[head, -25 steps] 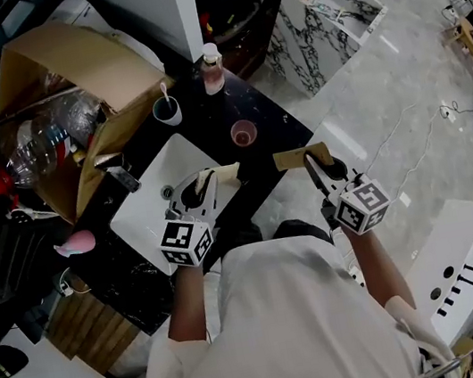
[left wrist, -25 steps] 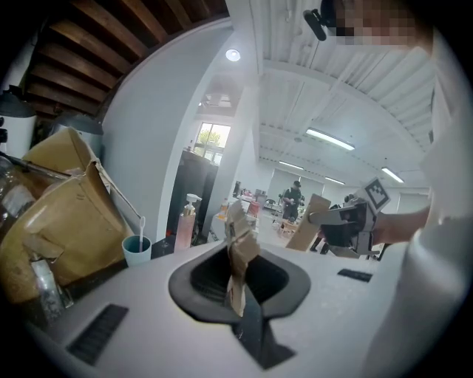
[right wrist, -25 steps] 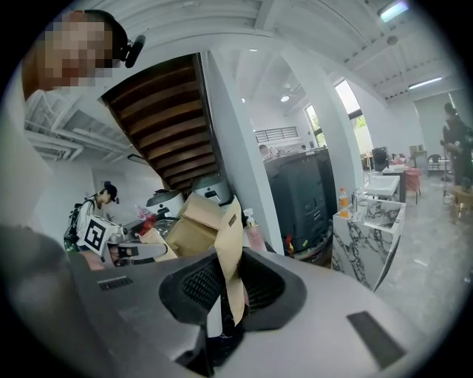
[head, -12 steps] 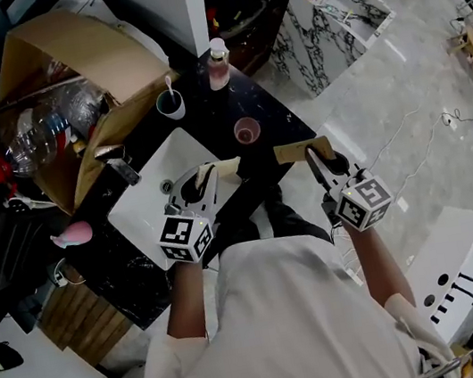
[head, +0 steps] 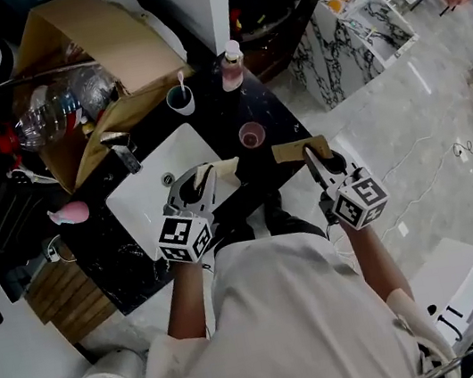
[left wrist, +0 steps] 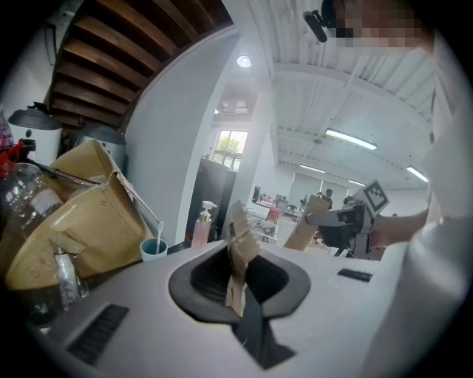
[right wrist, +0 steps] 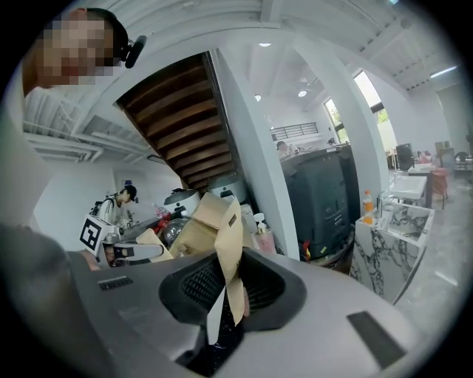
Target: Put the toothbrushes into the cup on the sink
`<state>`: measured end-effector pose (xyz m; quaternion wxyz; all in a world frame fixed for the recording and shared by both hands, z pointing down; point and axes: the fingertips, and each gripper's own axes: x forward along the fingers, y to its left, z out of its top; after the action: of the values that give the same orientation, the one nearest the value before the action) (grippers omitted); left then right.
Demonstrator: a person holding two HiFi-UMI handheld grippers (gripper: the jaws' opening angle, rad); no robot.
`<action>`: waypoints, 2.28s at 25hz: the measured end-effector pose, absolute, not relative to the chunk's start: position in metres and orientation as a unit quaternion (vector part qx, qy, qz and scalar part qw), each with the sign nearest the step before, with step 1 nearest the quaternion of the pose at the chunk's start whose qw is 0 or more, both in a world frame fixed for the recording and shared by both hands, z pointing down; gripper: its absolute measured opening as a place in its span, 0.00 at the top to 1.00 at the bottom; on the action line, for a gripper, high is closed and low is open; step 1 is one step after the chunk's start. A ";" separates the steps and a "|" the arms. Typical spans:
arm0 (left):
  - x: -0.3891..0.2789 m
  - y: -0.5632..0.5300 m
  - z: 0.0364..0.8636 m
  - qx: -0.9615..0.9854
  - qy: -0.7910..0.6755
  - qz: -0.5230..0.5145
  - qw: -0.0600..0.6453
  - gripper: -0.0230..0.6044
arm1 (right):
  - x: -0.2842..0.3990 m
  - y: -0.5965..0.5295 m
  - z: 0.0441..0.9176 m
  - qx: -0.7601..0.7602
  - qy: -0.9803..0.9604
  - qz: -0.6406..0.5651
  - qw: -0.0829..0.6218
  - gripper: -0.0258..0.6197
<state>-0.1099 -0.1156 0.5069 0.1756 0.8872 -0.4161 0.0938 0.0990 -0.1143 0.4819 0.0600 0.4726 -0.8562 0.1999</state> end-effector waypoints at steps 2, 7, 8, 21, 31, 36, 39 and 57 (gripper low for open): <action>-0.110 -0.115 0.504 0.882 -0.427 0.091 0.176 0.91 | 0.100 -0.121 0.480 0.463 -0.862 0.199 0.061 0.85; -0.116 -0.115 0.500 0.870 -0.453 0.087 0.175 0.91 | 0.093 -0.139 0.479 0.437 -0.876 0.193 0.068 0.85; -0.118 -0.114 0.499 0.867 -0.458 0.086 0.175 0.91 | 0.091 -0.142 0.480 0.432 -0.878 0.192 0.069 0.85; -0.150 -0.109 0.507 0.832 -0.514 0.091 0.188 0.91 | 0.065 -0.183 0.516 0.394 -0.893 0.193 0.096 0.85; -0.167 -0.105 0.514 0.807 -0.547 0.095 0.199 0.91 | 0.050 -0.203 0.548 0.378 -0.896 0.204 0.112 0.85; -0.173 -0.104 0.519 0.798 -0.559 0.095 0.204 0.91 | 0.041 -0.209 0.567 0.367 -0.900 0.193 0.133 0.85; -0.177 -0.103 0.523 0.792 -0.566 0.095 0.210 0.91 | 0.036 -0.213 0.578 0.362 -0.901 0.189 0.146 0.85; -0.188 -0.090 0.532 0.777 -0.581 0.107 0.218 0.91 | 0.025 -0.212 0.631 0.357 -0.891 0.202 0.196 0.85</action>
<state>-0.1875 -0.0895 0.5325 0.2175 0.7769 -0.5811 0.1071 0.0251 -0.2116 0.6308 0.1956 0.3573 -0.8907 0.2021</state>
